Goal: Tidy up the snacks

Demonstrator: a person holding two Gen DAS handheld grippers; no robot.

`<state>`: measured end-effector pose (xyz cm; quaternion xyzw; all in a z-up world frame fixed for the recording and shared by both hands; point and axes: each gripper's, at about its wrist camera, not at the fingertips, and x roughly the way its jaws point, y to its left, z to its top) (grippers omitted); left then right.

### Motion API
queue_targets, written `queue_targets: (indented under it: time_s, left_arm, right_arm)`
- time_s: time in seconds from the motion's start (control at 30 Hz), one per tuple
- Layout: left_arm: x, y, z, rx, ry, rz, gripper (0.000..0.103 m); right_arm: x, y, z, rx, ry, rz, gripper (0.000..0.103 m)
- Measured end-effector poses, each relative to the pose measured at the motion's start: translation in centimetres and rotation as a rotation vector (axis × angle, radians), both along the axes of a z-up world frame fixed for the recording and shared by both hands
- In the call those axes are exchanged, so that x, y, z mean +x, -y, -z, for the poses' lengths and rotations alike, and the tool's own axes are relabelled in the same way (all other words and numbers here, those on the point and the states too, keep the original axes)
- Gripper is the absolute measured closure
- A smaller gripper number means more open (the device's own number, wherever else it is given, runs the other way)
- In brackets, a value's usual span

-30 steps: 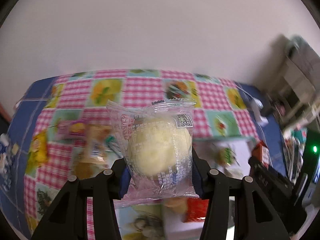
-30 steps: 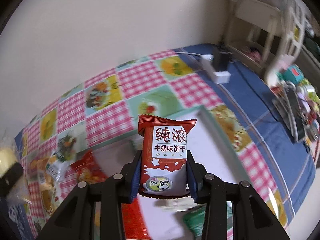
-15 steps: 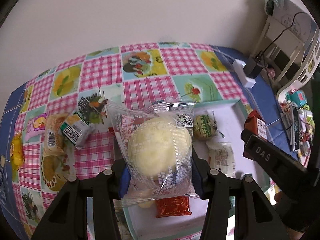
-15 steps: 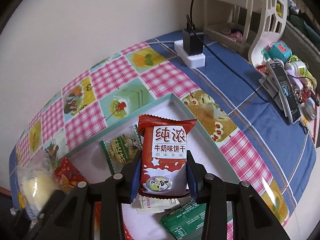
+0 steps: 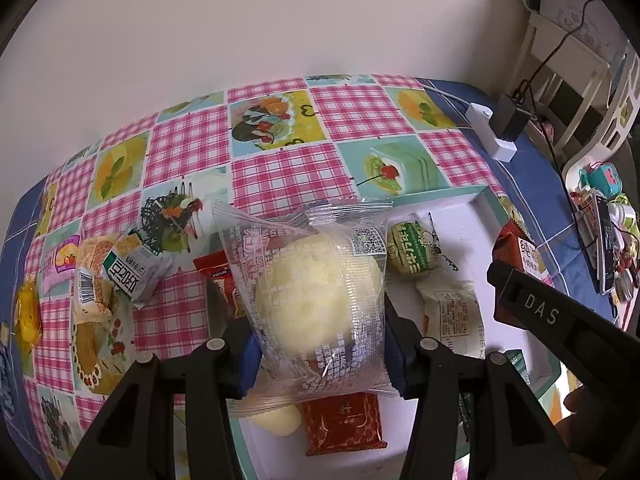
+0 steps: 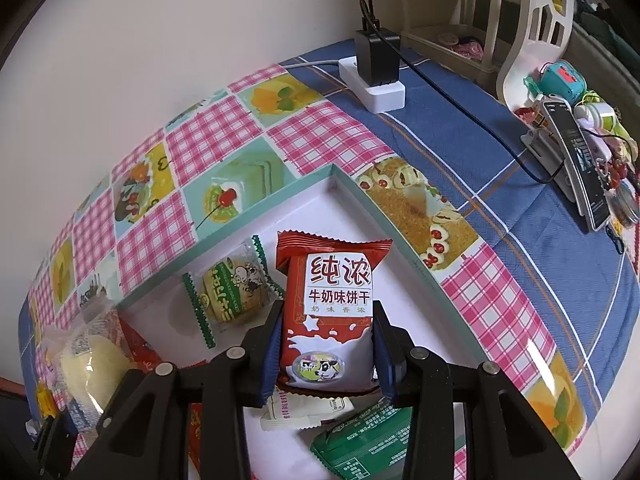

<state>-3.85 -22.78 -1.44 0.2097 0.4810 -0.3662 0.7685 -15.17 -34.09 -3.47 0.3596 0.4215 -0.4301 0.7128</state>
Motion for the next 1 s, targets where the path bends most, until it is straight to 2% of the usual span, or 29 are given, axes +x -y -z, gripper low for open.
queue_targets:
  time_s: [0.2, 0.23, 0.5, 0.6, 0.67, 1.0]
  left_arm:
    - [0.1, 0.1, 0.3, 0.011, -0.014, -0.001, 0.049]
    - [0.2, 0.1, 0.3, 0.011, -0.016, -0.003, 0.046]
    - [0.0, -0.1, -1.1, -0.014, 0.003, -0.009, 0.044]
    - [0.4, -0.3, -1.4, -0.008, 0.009, -0.033, 0.043]
    - [0.8, -0.6, -1.6, 0.004, 0.007, -0.065, 0.033]
    - [2.3, -2.3, -3.2, -0.050, -0.026, -0.153, 0.033]
  right_arm:
    - [0.0, 0.0, 0.0, 0.006, 0.004, -0.001, 0.061]
    - [0.0, 0.0, 0.0, 0.006, 0.004, -0.002, 0.061]
    - [0.3, -0.1, -0.2, -0.001, 0.002, -0.013, 0.061]
    - [0.2, -0.1, -0.3, -0.004, 0.002, -0.014, 0.060]
    - [0.3, -0.2, -0.5, -0.012, -0.001, -0.019, 0.060]
    - [1.0, -0.4, -0.5, -0.007, -0.003, -0.049, 0.061]
